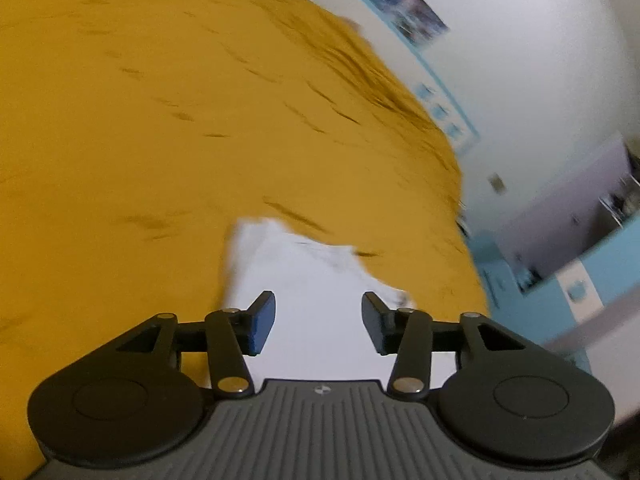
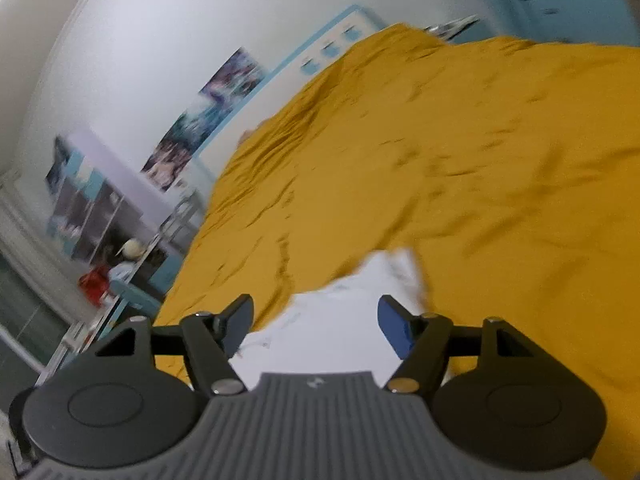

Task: Fold small clothes

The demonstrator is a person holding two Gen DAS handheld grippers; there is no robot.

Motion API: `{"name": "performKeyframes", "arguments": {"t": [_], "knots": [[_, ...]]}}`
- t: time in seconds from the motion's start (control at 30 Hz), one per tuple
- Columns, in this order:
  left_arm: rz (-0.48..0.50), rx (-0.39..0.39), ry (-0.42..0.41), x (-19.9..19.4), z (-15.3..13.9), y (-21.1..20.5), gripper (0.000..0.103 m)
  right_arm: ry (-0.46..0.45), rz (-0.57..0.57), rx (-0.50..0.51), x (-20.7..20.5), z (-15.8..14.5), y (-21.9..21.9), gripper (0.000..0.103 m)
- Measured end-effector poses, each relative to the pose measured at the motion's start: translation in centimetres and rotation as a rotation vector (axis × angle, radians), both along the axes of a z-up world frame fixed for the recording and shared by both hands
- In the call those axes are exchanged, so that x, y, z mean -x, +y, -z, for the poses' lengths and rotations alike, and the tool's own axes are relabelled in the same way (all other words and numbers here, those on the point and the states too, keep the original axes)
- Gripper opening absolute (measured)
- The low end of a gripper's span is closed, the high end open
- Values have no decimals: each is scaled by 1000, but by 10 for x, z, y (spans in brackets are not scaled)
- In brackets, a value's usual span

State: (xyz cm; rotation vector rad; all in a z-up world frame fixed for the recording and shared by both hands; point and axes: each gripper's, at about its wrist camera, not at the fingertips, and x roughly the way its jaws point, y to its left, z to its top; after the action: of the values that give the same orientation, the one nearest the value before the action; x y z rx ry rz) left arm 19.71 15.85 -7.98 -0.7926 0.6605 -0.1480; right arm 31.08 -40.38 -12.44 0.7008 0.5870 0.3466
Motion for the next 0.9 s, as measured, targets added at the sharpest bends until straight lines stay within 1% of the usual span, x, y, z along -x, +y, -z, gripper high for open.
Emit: {"name": "performKeyframes", "arguments": {"t": [0.03, 0.1, 0.17, 0.23, 0.3, 0.37, 0.43, 0.47, 0.5, 0.6, 0.63, 0.67, 0.7, 0.73, 0.77, 0.8, 0.87, 0.9], "knots": [[35, -3, 13, -24, 1, -10, 55, 6, -24, 1, -16, 2, 9, 68], [49, -19, 42, -64, 6, -23, 55, 51, -72, -16, -53, 14, 26, 69], [65, -10, 51, -105, 19, -30, 55, 116, -65, -34, -83, 31, 36, 69], [57, 5, 94, -128, 37, -31, 55, 186, -50, -35, -106, 51, 40, 69], [35, -1, 157, -149, 56, -29, 55, 228, -34, -13, -117, 69, 36, 68], [-3, -33, 207, -163, 73, -26, 54, 249, -17, -21, -123, 84, 27, 61], [-25, -50, 220, -159, 89, -17, 42, 249, -6, -43, -127, 92, 17, 57], [-40, -52, 224, -154, 95, -14, 39, 247, 0, -47, -129, 94, 12, 57], [-39, -35, 217, -156, 99, -13, 39, 248, 15, -43, -130, 95, 7, 57], [-31, 85, 200, -152, 110, -2, 39, 258, 45, -108, -125, 101, -10, 54], [-36, 111, 199, -149, 109, 1, 39, 260, 53, -108, -122, 101, -11, 54], [-40, 116, 202, -146, 105, 4, 39, 258, 61, -95, -118, 97, -13, 54], [-40, 107, 206, -143, 99, 3, 40, 252, 67, -81, -111, 91, -11, 56], [-23, 89, 195, -137, 91, -1, 42, 240, 62, -80, -103, 84, -8, 61], [8, 68, 183, -132, 83, -3, 49, 225, 39, -101, -93, 77, -4, 65], [61, 31, 172, -123, 72, -12, 60, 209, 2, -137, -82, 72, 0, 65], [135, -62, 156, -104, 57, -29, 68, 187, -68, -171, -55, 62, 9, 65], [174, -123, 160, -88, 50, -40, 68, 177, -92, -170, -41, 58, 12, 65]]}}
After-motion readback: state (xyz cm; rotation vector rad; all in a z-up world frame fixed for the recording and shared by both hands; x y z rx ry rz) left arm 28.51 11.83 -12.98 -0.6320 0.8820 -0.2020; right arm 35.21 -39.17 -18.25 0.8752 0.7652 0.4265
